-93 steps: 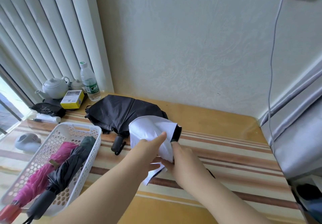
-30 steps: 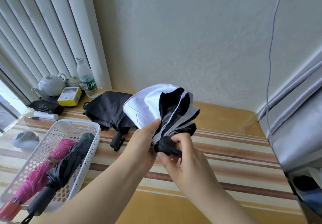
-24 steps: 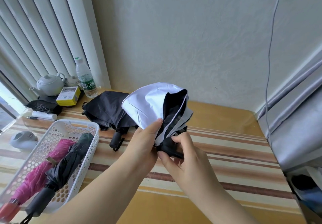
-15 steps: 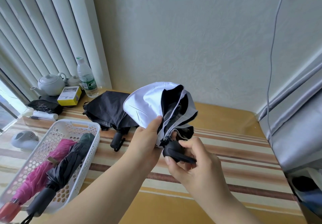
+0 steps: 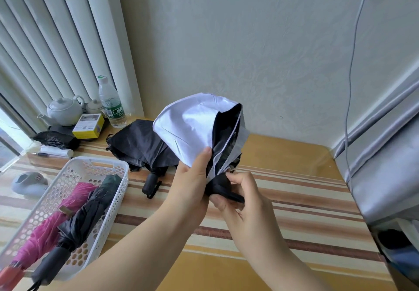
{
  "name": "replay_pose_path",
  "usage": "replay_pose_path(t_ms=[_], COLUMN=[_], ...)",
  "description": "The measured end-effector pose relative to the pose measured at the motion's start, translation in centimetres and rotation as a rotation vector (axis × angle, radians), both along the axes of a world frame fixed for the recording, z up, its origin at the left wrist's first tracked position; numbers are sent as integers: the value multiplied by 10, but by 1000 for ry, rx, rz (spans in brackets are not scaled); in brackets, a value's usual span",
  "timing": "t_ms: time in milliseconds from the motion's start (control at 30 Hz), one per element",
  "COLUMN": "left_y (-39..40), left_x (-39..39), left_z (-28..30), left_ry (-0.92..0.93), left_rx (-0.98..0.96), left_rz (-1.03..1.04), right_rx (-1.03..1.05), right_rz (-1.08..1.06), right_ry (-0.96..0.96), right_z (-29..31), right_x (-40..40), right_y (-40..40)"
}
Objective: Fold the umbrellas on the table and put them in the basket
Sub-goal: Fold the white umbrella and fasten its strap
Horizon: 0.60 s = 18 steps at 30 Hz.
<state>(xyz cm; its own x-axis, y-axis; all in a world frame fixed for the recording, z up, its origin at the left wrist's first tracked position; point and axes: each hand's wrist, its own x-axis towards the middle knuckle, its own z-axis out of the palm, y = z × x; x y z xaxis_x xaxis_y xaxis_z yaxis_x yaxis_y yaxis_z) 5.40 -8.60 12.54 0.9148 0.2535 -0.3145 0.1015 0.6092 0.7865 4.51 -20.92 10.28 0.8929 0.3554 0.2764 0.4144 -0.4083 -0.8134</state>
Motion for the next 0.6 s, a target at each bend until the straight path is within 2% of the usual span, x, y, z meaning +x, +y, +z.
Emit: replay_pose_path(t_ms=[133,233,267,333,400,467,500,600], left_y=[5,12,13,16,16,13,12,12], left_x=[0,-1,-1,-3,-5,-8,-9,-12], left_z=[-4,-12,-16,-20,-24,-27,-29,-32], left_ry=[-25,-42,-45,-59,-72,-101,-116,-133], left_rx=[43,100,135,207,253,306,314,239], left_rz=[-49,-61,-58,-62,-99,-153,-168,-216], right_rx=[15,-175,-238,-203,-150,-229,-300,-460], right_rz=[23,32,-32,-143,-106,-26,10,133], right_ry=[105,101,16,-258,-468,-571,-535,-166], right_z=[4,11,13,21,31,34,34,24], right_x=[-2,4,7,13,17,28,36,53], right_y=[5,0,-5,-9,-3,8,14,20])
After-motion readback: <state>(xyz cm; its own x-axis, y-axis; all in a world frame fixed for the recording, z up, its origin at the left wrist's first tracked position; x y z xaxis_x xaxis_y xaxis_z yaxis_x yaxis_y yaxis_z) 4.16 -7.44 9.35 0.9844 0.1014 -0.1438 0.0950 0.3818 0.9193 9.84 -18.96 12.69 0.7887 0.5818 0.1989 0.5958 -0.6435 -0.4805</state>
